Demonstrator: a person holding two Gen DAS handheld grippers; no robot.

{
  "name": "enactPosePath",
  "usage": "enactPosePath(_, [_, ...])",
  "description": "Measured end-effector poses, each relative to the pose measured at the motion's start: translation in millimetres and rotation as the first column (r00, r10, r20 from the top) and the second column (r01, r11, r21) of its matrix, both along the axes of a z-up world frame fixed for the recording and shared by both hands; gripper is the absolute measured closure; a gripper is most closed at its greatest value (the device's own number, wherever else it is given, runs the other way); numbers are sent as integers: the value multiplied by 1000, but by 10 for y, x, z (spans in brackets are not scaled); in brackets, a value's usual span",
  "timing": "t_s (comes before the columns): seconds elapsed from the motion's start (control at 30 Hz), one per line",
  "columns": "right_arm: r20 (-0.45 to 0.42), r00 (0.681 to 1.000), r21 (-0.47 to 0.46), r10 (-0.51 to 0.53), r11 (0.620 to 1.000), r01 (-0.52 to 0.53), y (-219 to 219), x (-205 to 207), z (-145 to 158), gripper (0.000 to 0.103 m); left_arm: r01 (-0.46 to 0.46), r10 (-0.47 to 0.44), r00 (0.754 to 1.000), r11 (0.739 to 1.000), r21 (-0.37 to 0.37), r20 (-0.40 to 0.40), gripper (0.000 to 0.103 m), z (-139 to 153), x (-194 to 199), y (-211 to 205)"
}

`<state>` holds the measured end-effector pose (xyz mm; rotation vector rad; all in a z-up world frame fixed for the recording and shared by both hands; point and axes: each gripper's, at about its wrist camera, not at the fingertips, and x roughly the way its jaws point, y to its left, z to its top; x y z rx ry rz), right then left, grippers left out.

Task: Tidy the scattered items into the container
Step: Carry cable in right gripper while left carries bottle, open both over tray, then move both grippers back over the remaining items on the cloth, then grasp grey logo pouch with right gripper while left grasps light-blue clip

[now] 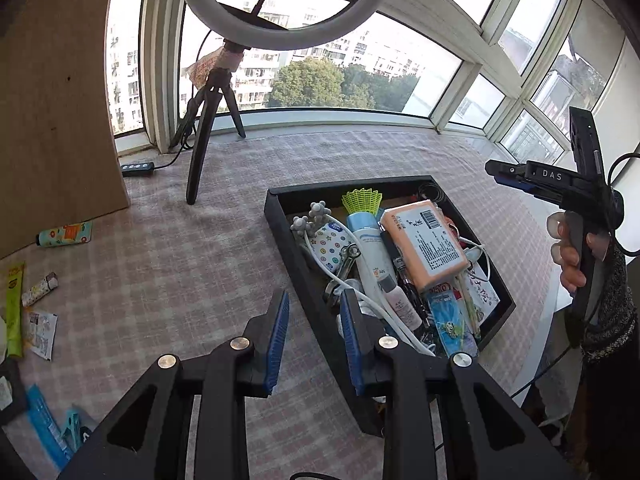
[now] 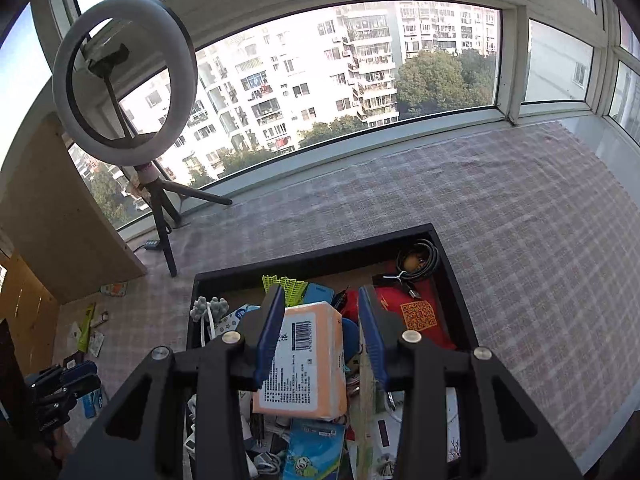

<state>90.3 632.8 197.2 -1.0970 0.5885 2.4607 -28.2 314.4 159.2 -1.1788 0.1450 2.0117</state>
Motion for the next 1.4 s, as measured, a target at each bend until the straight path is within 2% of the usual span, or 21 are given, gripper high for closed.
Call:
enactPosePath(0.13, [-11,995,-12,99,995,-99,-425,-132,19,65,-125,124,992,992,-27,-23,79,5,-126,-678])
enactPosePath(0.23, [-10,983,-23,186,982,-186,-787,-279,-30,65,-246,244,969,968,-54,-31,79,-53,-215,-1288])
enactPosePath(0.3, [-1,970,-27,243,970,-243,-1058,-404,-102,65,-334,334,942,940,-65,-19,79,-130,-261,-1706])
enactPosePath(0.4, [11,941,-72,338,939,-336,-1515,-637,-269,65,-468,471,882,880,-81,16,79,-296,-279,-2333])
enactPosePath(0.47, [35,912,-119,409,907,-403,-1894,-809,-430,65,-529,535,844,843,-103,41,79,-425,-270,-2653])
enactPosePath(0.53, [60,873,-159,484,868,-471,-2310,-968,-593,65,-566,575,817,814,-128,49,79,-538,-273,-2881])
enactPosePath(0.6, [77,816,-174,573,814,-555,-2789,-1099,-743,65,-592,603,794,795,-132,77,77,-639,-276,-3034])
enactPosePath(0.63, [90,785,-170,613,786,-595,-3019,-1159,-808,65,-591,602,793,797,-125,94,77,-683,-272,-3066])
enactPosePath(0.7, [135,712,-162,690,724,-671,-3473,-1270,-952,65,-553,566,818,823,-131,99,77,-764,-279,-3032])
enactPosePath(0.77, [171,649,-167,741,671,-723,-3818,-1348,-1081,65,-483,499,863,862,-152,83,73,-827,-288,-2905])
enactPosePath(0.87, [216,598,-193,772,634,-748,-4124,-1465,-1282,65,-372,389,918,911,-181,72,71,-935,-320,-2682])
enactPosePath(0.93, [244,579,-216,778,625,-750,-4235,-1546,-1425,65,-310,327,943,932,-190,63,71,-985,-353,-2566])
enactPosePath(1.1, [285,534,-260,796,600,-756,-4383,-1681,-1697,65,-190,204,978,953,-235,37,71,-1109,-469,-2355])
enactPosePath(1.27, [290,511,-266,809,582,-769,-4444,-1724,-1803,65,-85,101,994,953,-292,38,71,-1252,-532,-2194])
enactPosePath(1.4, [277,494,-275,824,561,-781,-4455,-1749,-1805,65,-41,52,998,947,-317,27,68,-1320,-544,-2121])
